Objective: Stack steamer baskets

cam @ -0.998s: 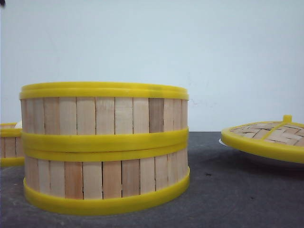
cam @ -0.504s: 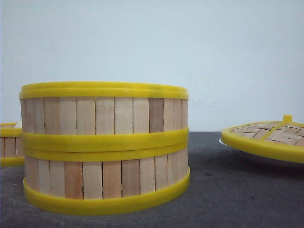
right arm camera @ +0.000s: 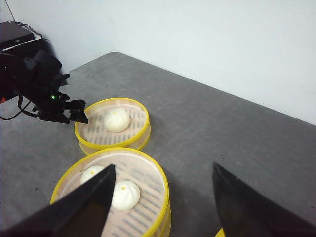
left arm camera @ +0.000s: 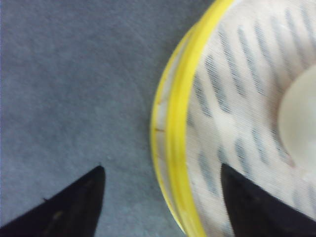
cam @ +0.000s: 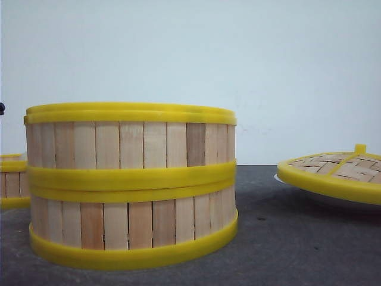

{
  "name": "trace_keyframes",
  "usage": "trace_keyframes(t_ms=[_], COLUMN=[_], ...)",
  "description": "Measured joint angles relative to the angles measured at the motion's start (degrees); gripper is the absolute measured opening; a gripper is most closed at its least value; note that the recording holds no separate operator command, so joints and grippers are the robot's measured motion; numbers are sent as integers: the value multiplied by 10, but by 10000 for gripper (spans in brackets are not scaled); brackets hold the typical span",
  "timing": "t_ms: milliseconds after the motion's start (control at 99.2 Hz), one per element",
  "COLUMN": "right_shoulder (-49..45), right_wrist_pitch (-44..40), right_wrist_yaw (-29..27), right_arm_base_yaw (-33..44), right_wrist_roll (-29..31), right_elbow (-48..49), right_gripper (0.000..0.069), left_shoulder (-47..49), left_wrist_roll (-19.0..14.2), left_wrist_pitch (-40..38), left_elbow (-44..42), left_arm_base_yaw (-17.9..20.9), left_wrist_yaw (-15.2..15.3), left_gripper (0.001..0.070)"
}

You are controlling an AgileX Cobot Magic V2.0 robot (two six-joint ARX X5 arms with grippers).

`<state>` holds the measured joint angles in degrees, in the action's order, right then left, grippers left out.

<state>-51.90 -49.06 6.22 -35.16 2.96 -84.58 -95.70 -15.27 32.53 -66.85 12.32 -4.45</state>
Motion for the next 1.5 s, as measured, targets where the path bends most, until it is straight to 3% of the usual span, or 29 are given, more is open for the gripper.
trace_keyframes(t_ms=[182,373,524,827,1059,1291,1503], right_shoulder=[0,-1,-2,-13,-13,-8,-6], right_wrist_pitch=[0,2,6,8,8,9,4], right_wrist_yaw=[0,-1,-2,-2,-3,-5,-5], right_arm_base_yaw=[0,0,0,0,0,0,0], right_wrist_roll=[0,0,0,-1,-2,-2,-2], right_elbow=[0,0,0,0,0,0,0], right_gripper=[384,384,384,384,384,384,384], left_shoulder=[-12,-33,-34,-34,-12,80,146], left_wrist_roll=[0,-5,-9,-2,14,26,68], left_wrist_pitch=[-7,-14,-22,-17,46,112,251], left_elbow=[-2,-3,-3,-6,-54,-166,-260], left_arm_base_yaw=[-1,-7,-6,-6,-4,-7,-43], left_wrist_yaw=[0,-2,2,11,9,-53,-130], left_gripper=[238,182,43,25,24,24,24])
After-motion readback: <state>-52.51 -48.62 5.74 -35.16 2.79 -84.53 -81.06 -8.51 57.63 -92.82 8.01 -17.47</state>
